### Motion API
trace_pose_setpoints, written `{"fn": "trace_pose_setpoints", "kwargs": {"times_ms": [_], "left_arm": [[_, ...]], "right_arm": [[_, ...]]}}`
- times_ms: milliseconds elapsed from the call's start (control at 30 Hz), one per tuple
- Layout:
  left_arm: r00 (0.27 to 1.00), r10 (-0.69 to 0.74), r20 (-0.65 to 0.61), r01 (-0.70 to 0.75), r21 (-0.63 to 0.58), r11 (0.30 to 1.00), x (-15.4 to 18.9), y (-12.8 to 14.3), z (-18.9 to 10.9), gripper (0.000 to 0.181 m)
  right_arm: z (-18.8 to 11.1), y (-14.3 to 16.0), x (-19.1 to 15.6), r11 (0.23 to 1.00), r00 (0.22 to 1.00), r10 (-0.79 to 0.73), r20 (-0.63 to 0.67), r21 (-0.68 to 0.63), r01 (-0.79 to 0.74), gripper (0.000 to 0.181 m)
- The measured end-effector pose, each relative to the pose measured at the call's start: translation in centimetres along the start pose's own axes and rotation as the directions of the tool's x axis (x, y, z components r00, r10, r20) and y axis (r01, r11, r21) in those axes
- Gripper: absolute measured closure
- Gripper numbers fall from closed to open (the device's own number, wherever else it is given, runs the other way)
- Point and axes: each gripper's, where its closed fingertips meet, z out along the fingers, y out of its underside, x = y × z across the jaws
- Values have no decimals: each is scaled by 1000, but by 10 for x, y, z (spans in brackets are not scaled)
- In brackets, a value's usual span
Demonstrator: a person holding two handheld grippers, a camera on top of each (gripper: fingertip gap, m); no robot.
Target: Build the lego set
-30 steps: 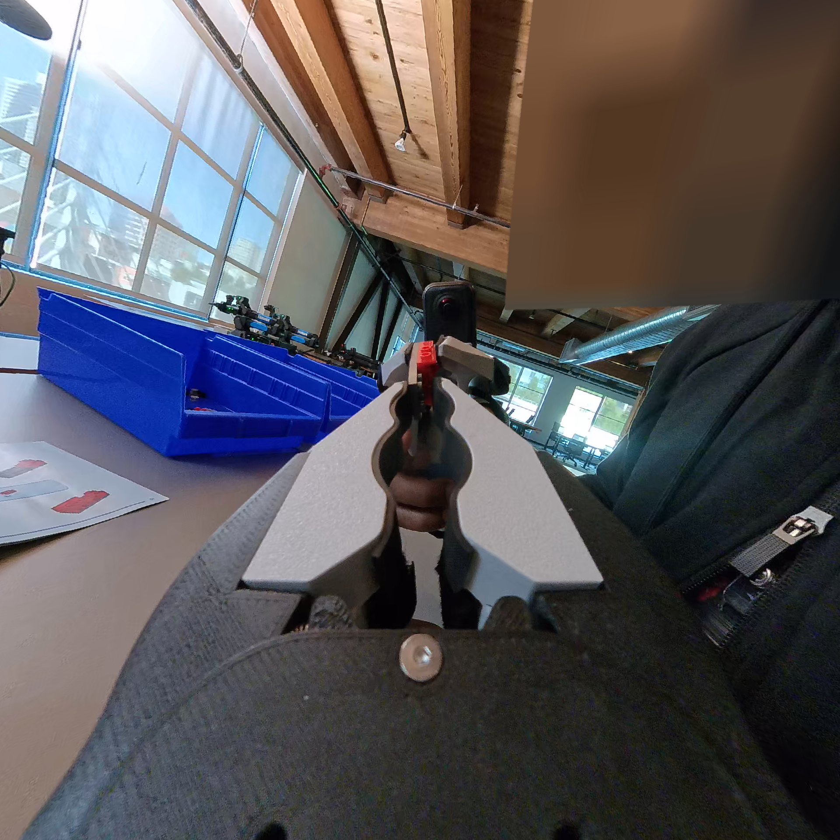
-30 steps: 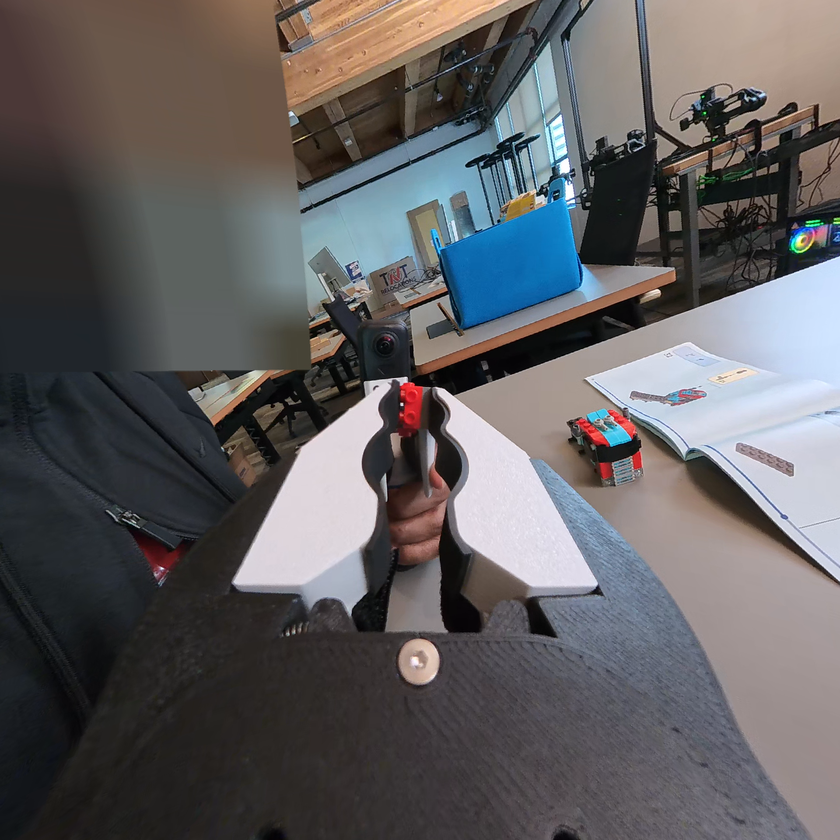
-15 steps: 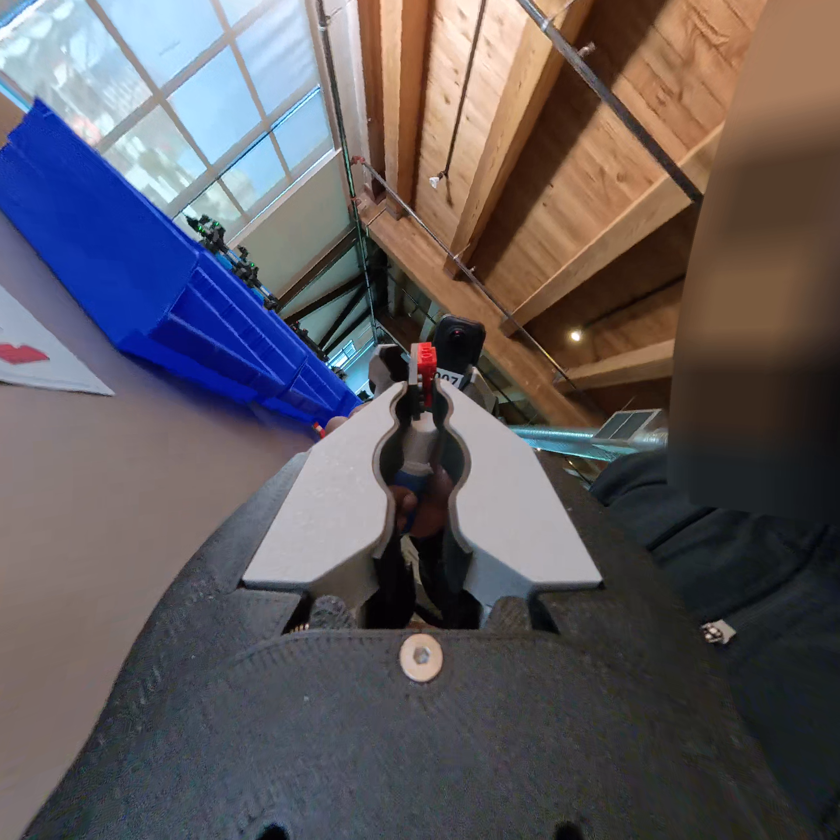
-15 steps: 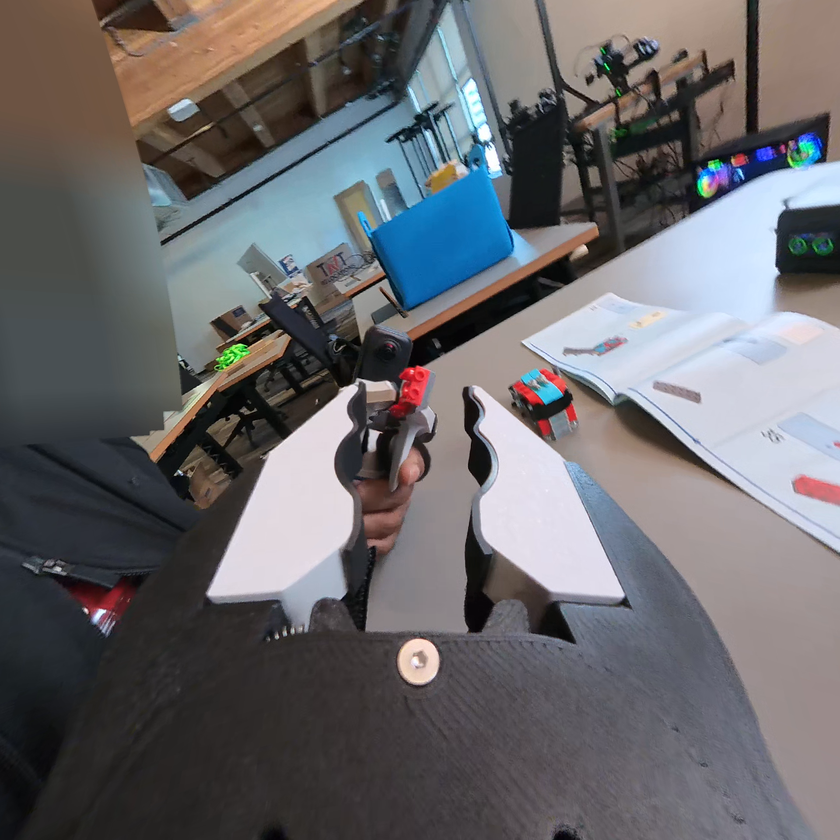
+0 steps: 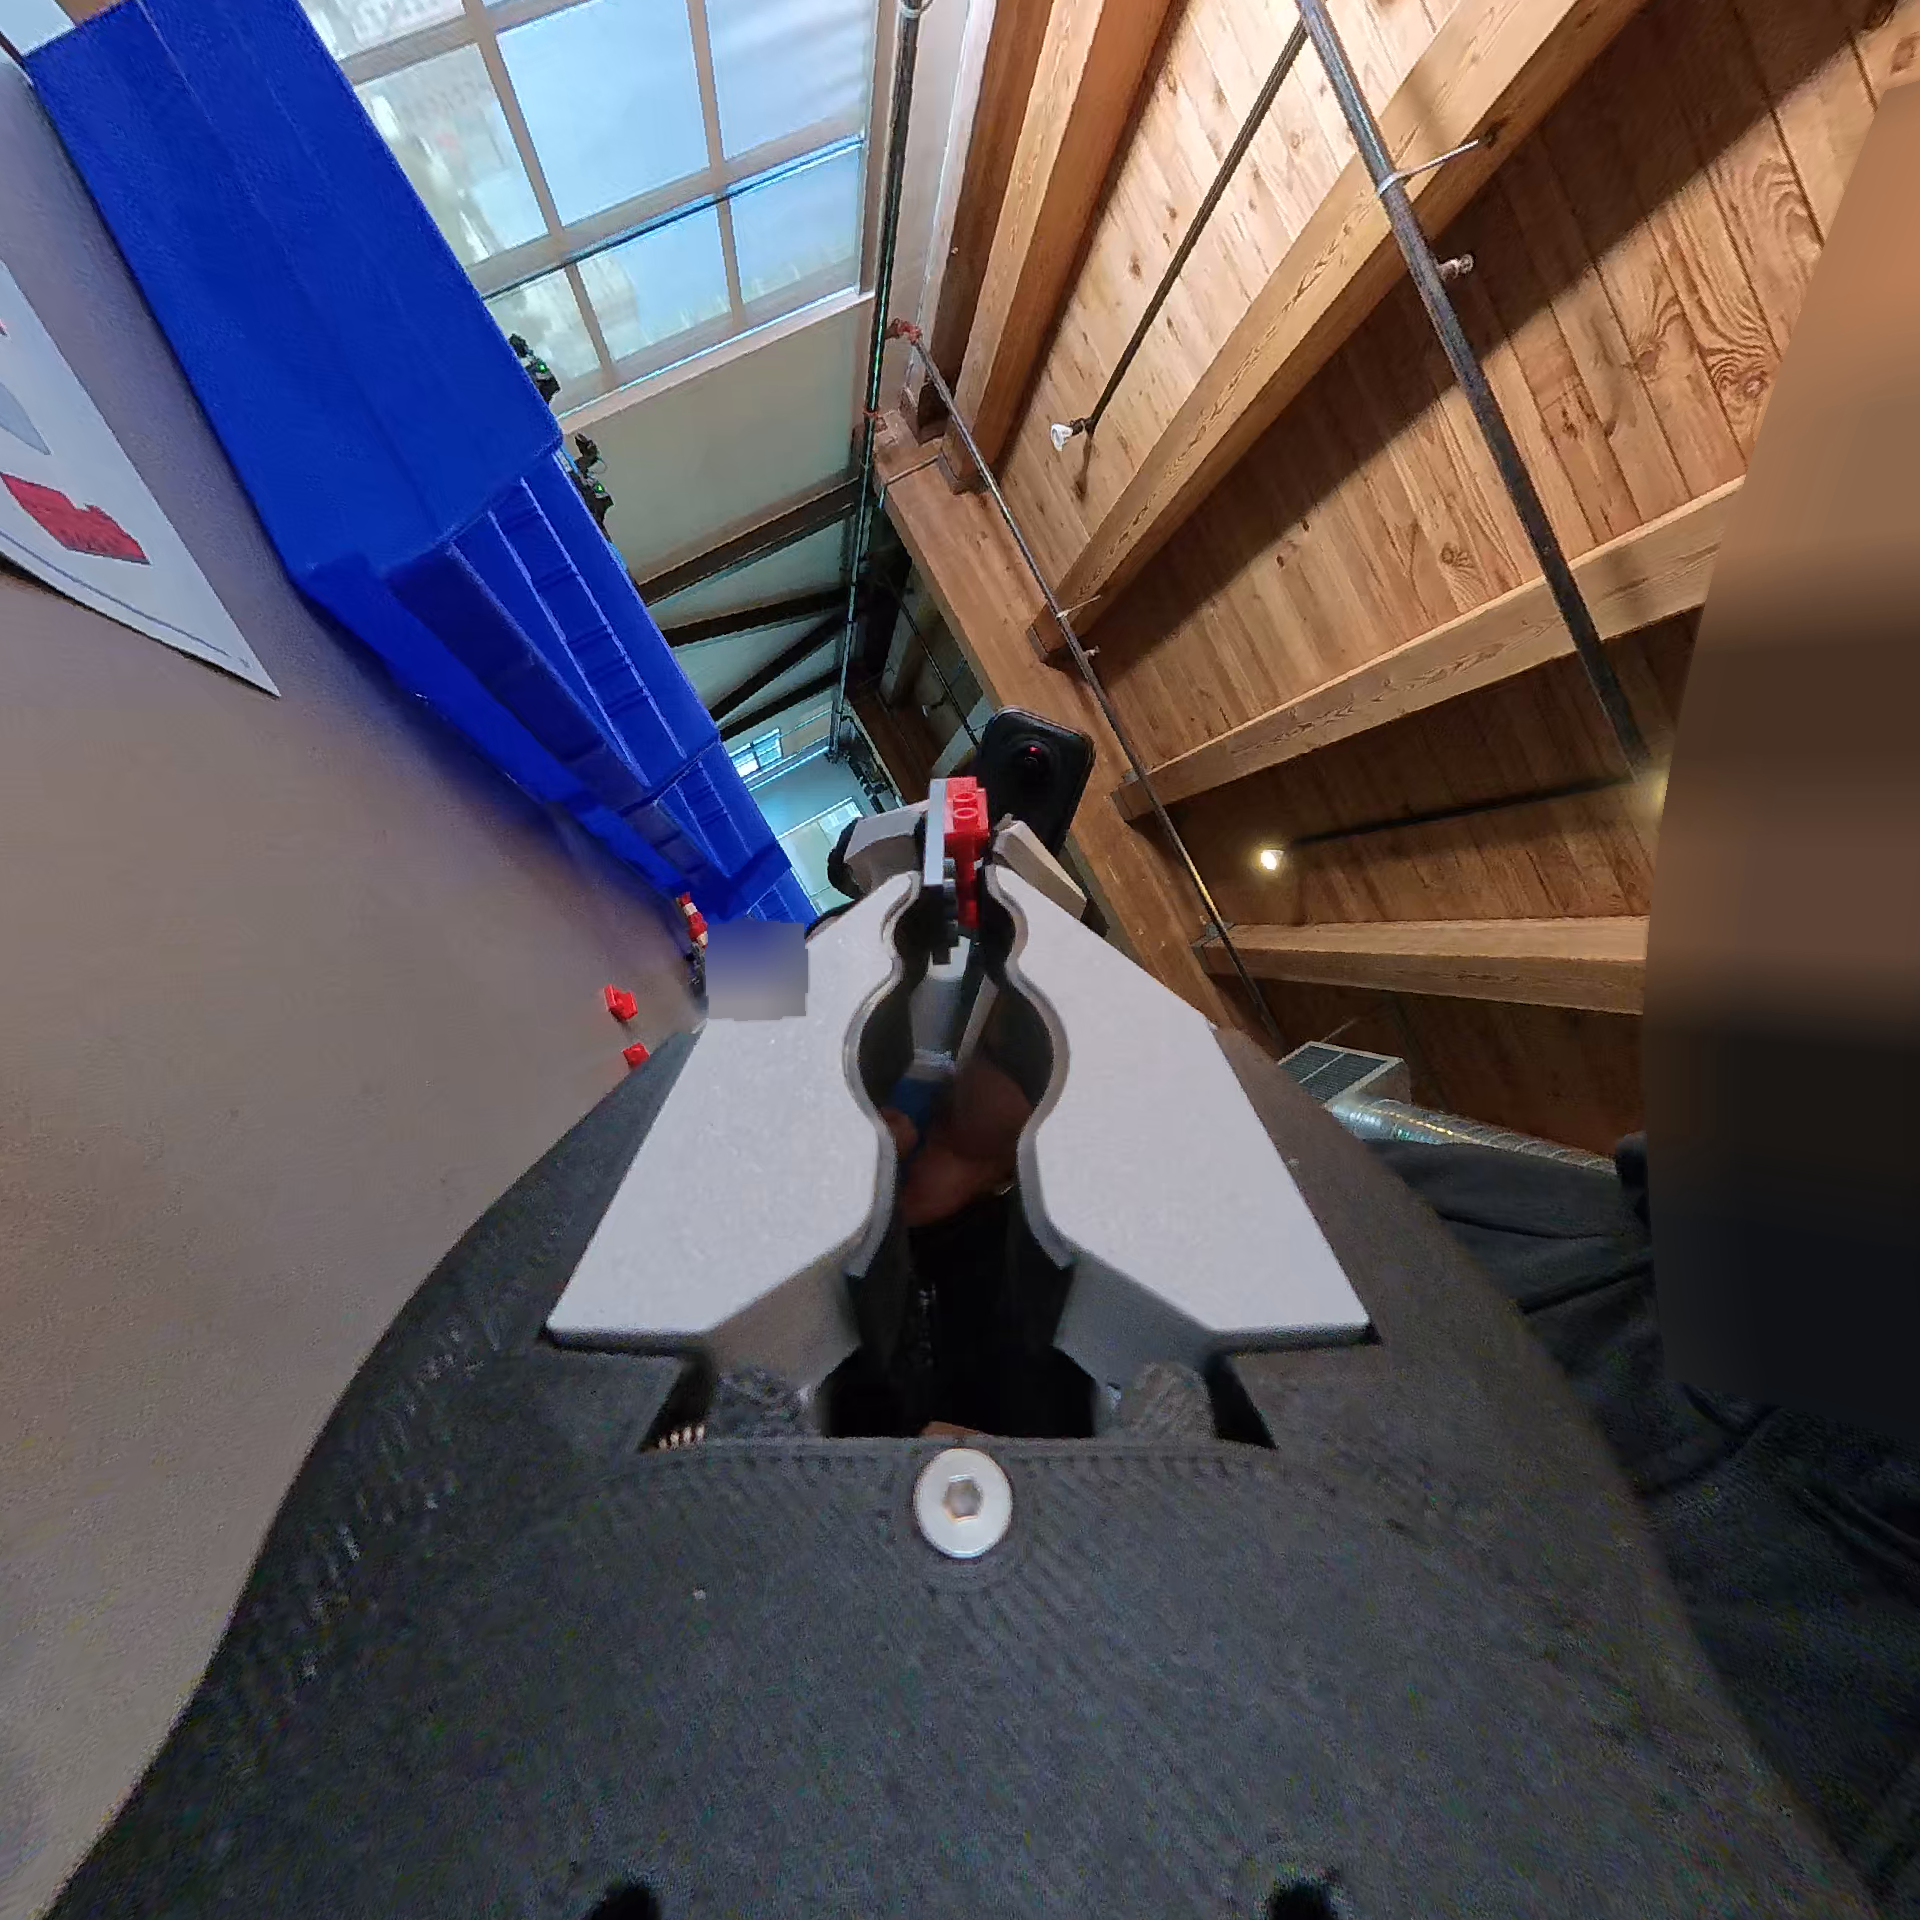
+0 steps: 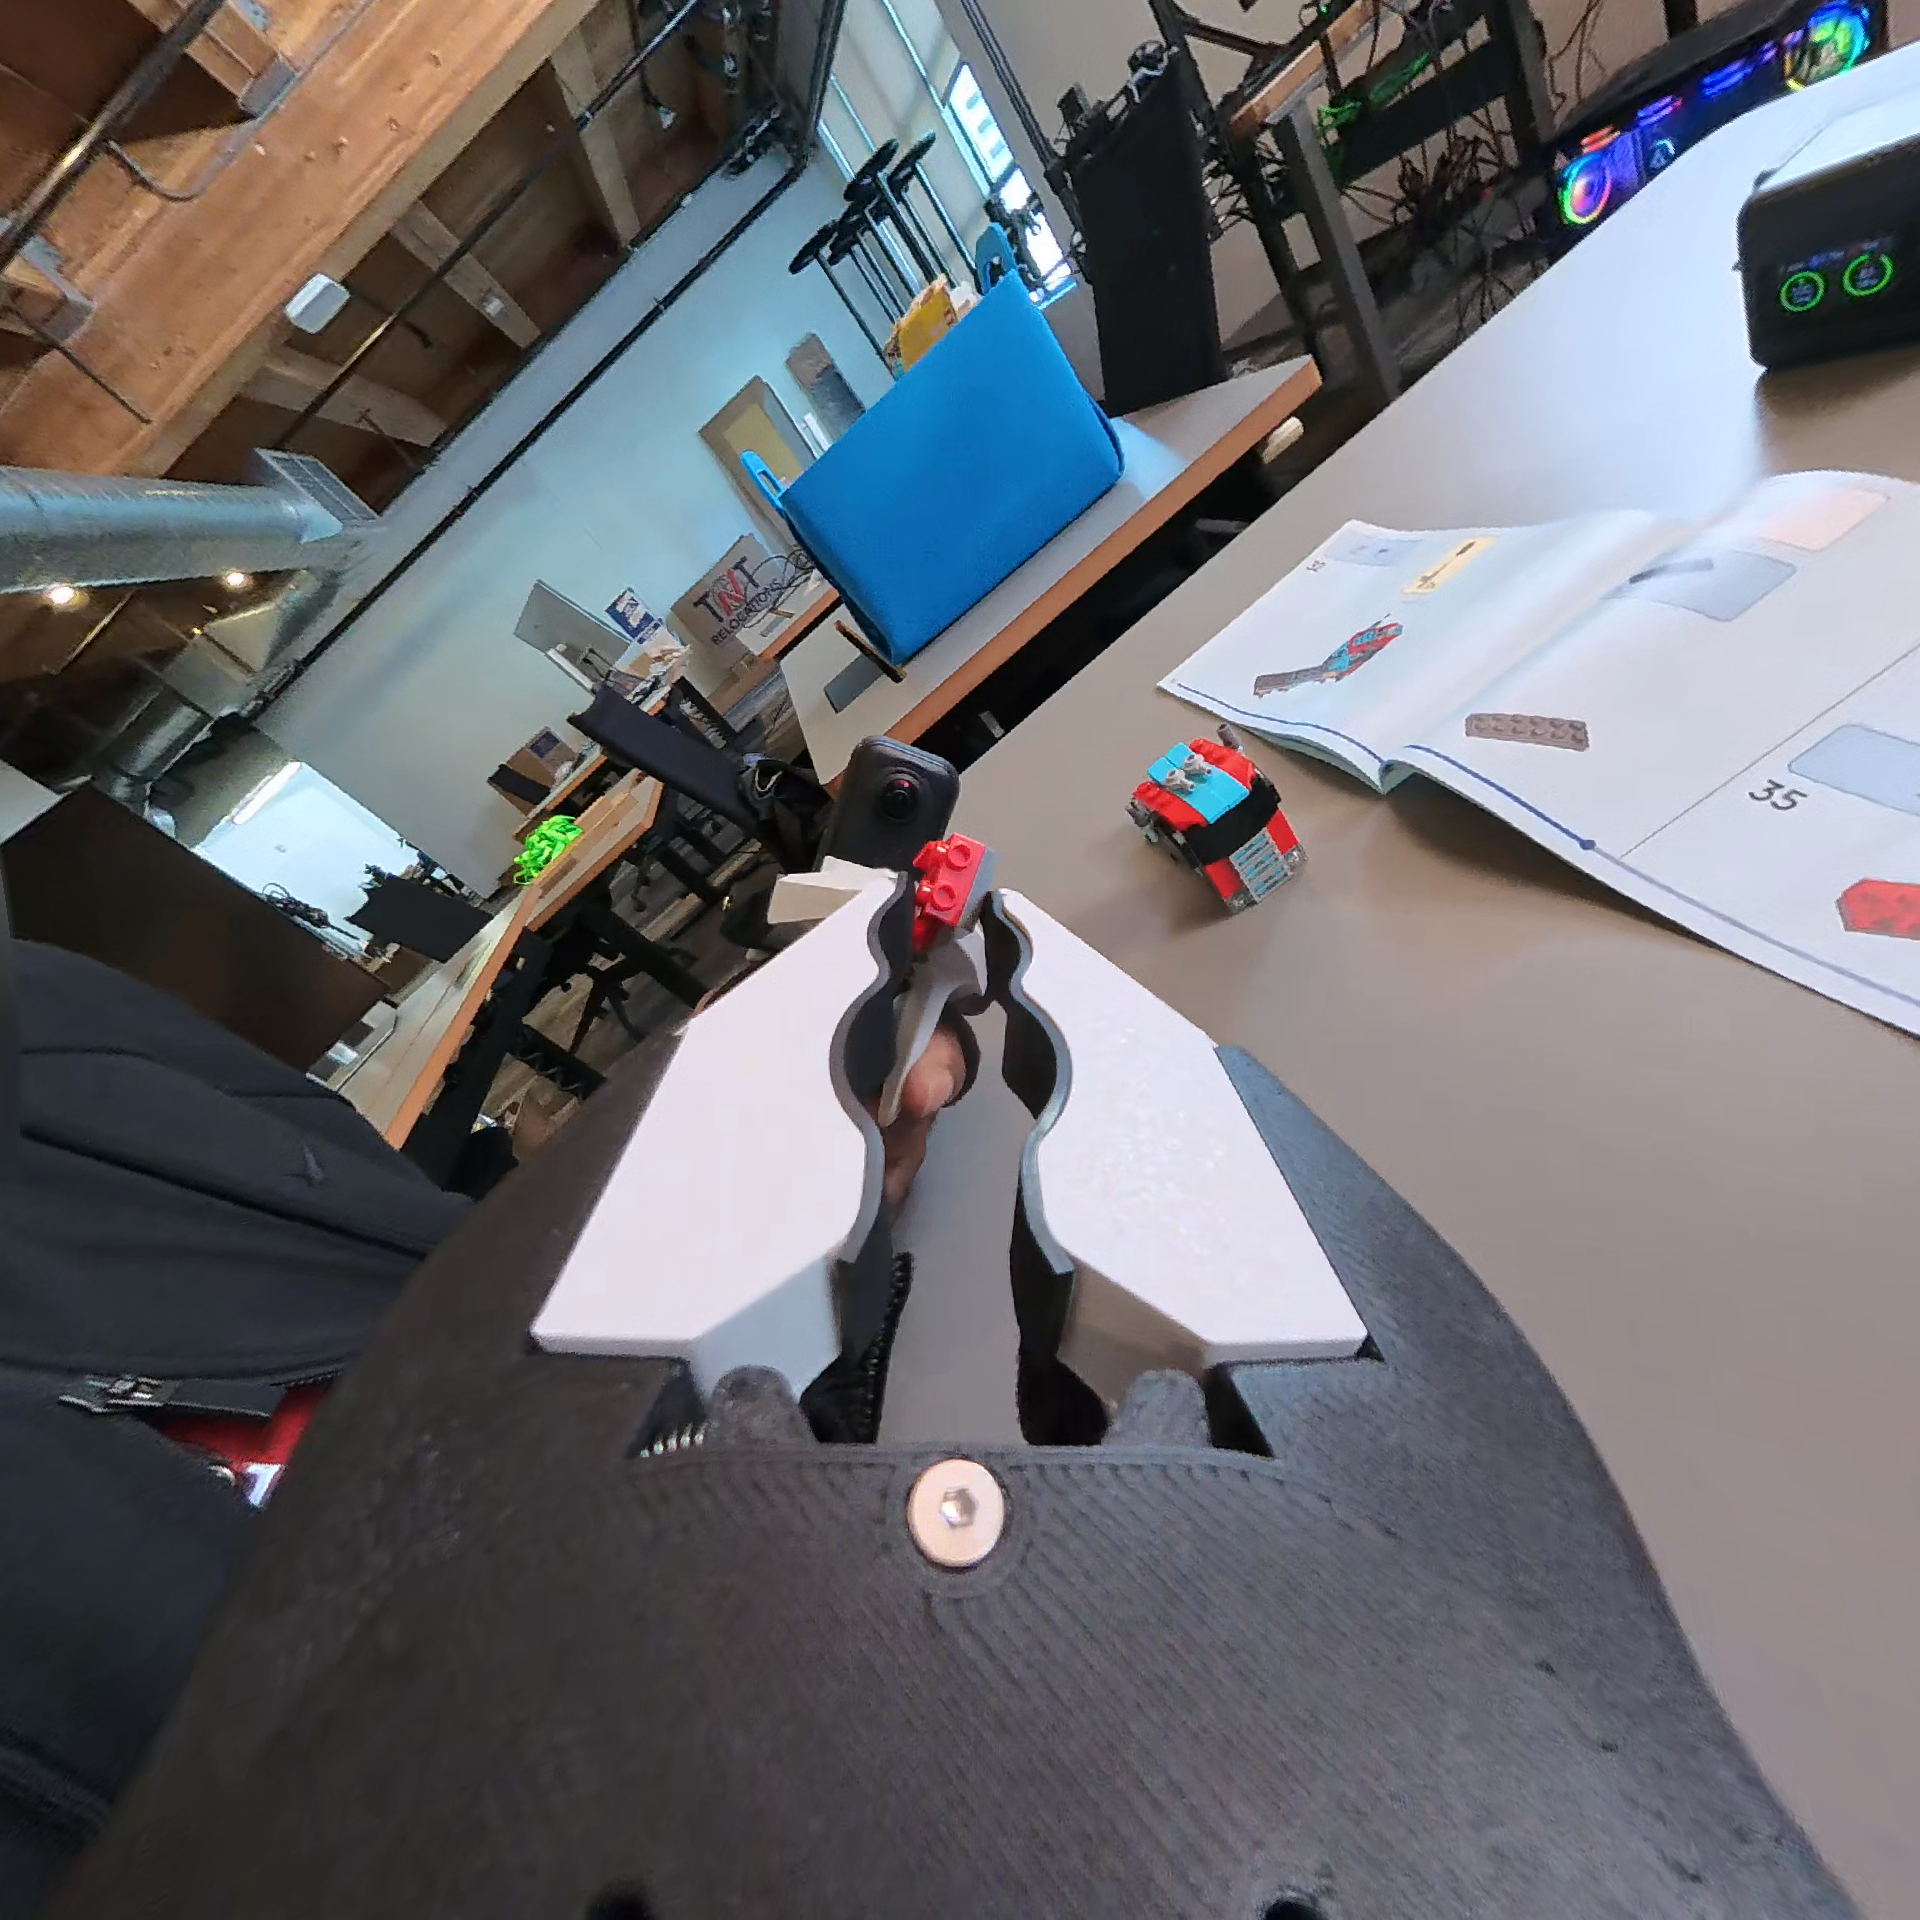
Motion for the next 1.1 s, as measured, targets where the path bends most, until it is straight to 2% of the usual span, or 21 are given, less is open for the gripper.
{"fn": "trace_pose_setpoints", "kwargs": {"times_ms": [100, 300, 700, 1100], "left_arm": [[1000, -5, -7, 5, 4, 1000, 1, -1, 0, 171], [1000, 2, 3, -2, 31, 1000, 0, -5, 0, 155], [995, -82, -64, 87, 91, 992, 8, -6, 4, 163], [995, -76, -59, 83, 135, 987, 12, -12, 2, 160]], "right_arm": [[0, -1, -1, 1000, 1000, -15, -2, 3, 15, 170], [3, -6, -4, 997, 999, -51, -16, 53, 52, 170], [10, -4, -15, 982, 988, -149, -34, 112, 152, 170], [13, -5, -20, 966, 973, -224, -58, 116, 229, 170]]}}
